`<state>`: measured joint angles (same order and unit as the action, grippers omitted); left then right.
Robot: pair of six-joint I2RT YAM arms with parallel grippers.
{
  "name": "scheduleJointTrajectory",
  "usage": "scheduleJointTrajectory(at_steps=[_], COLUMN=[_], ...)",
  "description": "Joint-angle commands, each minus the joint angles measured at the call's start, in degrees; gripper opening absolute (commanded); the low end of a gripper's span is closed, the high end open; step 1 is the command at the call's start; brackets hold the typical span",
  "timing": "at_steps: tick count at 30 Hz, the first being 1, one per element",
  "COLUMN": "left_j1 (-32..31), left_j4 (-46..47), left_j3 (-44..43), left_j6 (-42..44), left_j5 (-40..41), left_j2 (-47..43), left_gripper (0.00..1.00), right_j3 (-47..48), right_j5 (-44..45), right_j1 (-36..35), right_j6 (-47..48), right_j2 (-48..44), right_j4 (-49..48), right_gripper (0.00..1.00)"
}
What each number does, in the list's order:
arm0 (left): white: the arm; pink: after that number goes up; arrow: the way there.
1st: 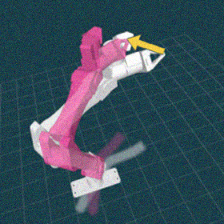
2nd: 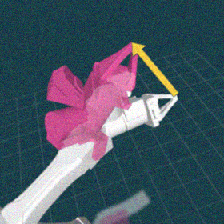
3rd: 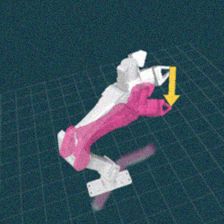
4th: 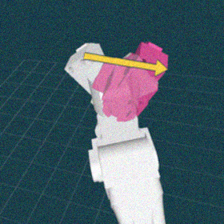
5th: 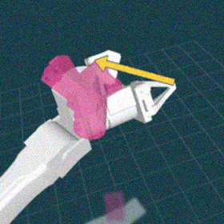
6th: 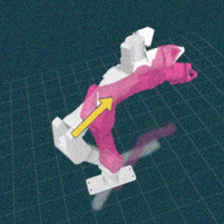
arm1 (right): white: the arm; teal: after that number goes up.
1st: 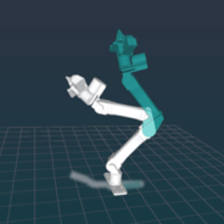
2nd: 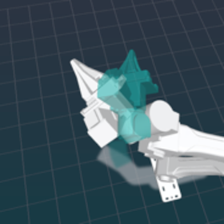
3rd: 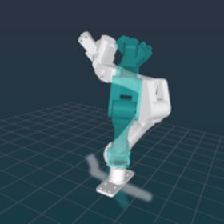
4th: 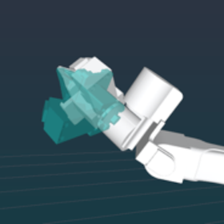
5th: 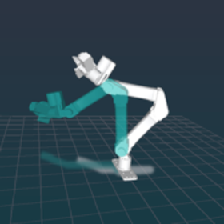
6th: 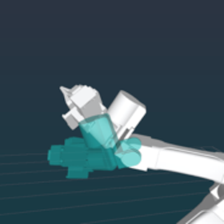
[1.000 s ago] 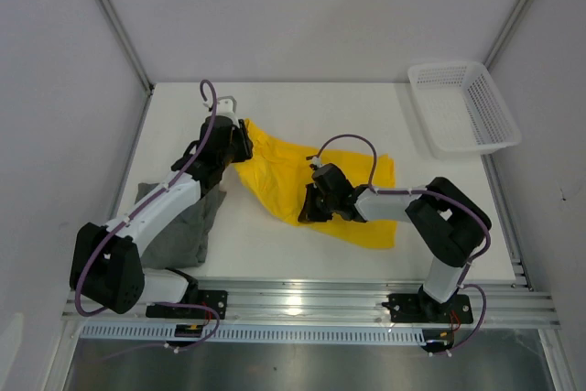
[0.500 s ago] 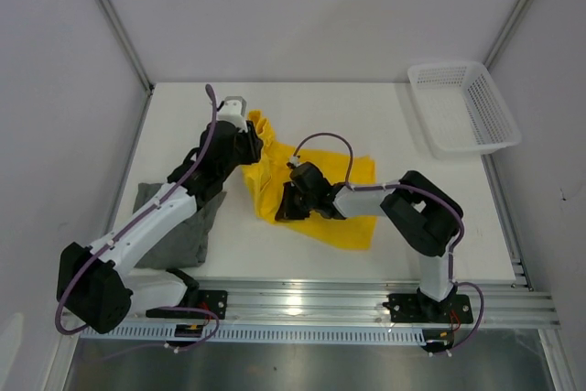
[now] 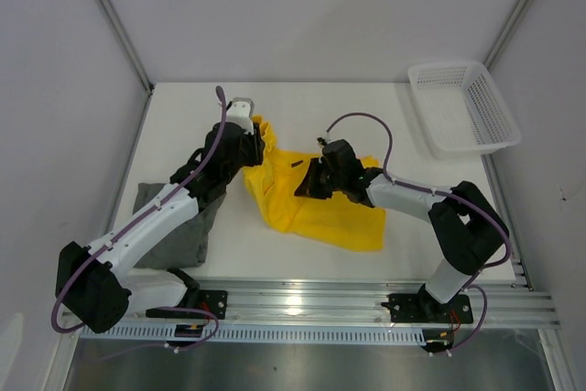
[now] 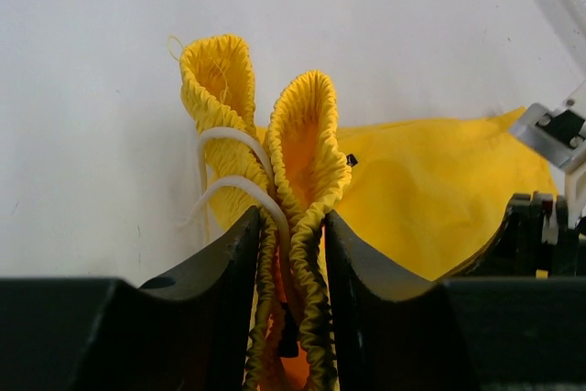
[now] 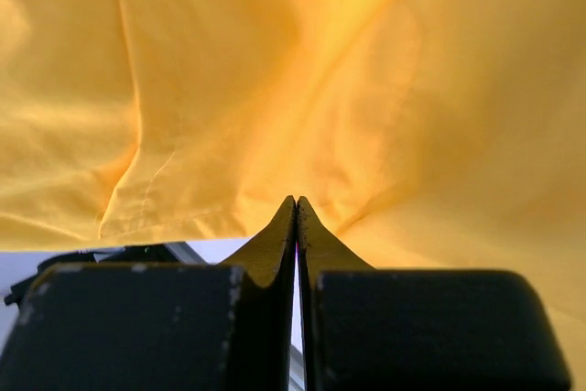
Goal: Fold and stack the shorts
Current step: Fold the shorts
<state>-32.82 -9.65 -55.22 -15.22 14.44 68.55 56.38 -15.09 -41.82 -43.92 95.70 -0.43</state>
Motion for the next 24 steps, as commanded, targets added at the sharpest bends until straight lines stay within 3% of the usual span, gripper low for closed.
scheduleJointTrajectory(at_steps=[1, 14, 24], left_j1=[-0.58, -1.37, -2.07], left_j4=[1.74, 3.49, 6.13], left_j3=[-3.05, -2.26, -0.24], left_j6=[2.13, 4.15, 6.96], left_j5=[1.56, 0.77, 0.6], left_j2=[-2.37, -2.99, -3.34], left_gripper=[0.0, 0.0, 0.0], right_j3=[-0.31, 5.32, 7.07], right_j5=[-0.73, -6.17, -9.08], right_j1=[2.53, 4.38, 3.68], right_j6=[1.56, 0.33, -2.4], right_j2=[-0.52, 13.71, 18.81], right_j4=[2.54, -3.79, -8.54], right_gripper=[0.0, 0.0, 0.0])
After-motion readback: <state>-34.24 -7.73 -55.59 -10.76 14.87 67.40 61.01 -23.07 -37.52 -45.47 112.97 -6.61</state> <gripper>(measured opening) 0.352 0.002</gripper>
